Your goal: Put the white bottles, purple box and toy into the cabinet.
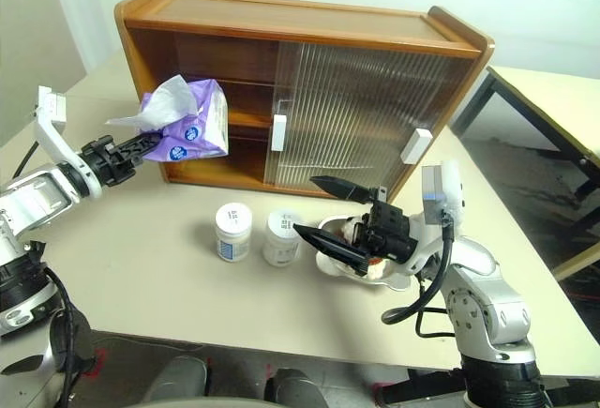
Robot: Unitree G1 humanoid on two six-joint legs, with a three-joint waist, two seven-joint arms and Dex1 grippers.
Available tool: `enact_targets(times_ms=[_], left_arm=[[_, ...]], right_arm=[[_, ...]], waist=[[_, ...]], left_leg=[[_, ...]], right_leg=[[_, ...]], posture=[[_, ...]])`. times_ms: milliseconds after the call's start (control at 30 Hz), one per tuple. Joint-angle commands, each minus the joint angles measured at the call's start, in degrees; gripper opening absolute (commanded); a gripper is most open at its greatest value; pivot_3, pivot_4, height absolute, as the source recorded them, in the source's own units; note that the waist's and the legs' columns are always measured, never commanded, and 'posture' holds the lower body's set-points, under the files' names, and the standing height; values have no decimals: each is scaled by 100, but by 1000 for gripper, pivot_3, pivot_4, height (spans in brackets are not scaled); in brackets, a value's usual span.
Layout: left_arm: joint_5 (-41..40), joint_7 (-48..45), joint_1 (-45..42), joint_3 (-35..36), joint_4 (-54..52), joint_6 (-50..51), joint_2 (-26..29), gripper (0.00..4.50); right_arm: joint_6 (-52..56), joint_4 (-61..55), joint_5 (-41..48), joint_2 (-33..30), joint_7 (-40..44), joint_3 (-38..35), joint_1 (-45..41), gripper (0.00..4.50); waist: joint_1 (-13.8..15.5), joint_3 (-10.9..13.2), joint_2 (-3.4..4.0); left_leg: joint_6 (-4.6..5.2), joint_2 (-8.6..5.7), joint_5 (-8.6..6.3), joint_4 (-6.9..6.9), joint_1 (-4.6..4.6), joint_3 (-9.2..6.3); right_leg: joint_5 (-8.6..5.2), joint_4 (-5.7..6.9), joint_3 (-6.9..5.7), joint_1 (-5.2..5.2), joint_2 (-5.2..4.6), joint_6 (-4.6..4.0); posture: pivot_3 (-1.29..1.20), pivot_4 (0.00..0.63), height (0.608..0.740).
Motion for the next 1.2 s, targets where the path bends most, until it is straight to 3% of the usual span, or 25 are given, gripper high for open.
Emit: enact_targets(times_ms=[33,233,400,933,1200], left_arm=[[-135,373,-210,22,-187,14,-156,10],[-472,1131,-746,126,-182,-259,-777,10],[-568,1443,-934,12,11,-482,-927,10],[117,1126,-1177,-778,1167,-1465,-779,10],[453,959,-1362,-1004,1571,-1826,-769,10]], right_arm=[[-75,42,-84,25,19,94,-22,4500],[-81,38,-111,55,6,144,12,4500],[-97,7,-133,103,-28,156,19,4500],[-322,-185,-198,259,-231,182,339,4500],[-402,-182,-224,275,-269,202,375,4500]], waist=[[40,4,-7],[157,16,-19],[175,20,-13],[106,37,-13],[-61,38,-14]], left_leg=[[0,-1,0,0,0,0],[1,-2,-1,3,0,1],[1,-2,-3,3,0,3],[10,-3,-14,5,-3,4],[18,-5,-18,9,-6,5]], right_leg=[[0,0,1,0,0,0],[1,0,2,2,0,-2],[5,0,2,1,0,-8],[4,-2,3,-1,0,-7],[0,-5,3,1,-1,1]], posture=[[226,16,740],[221,17,740],[208,19,740],[148,18,740],[135,11,740]])
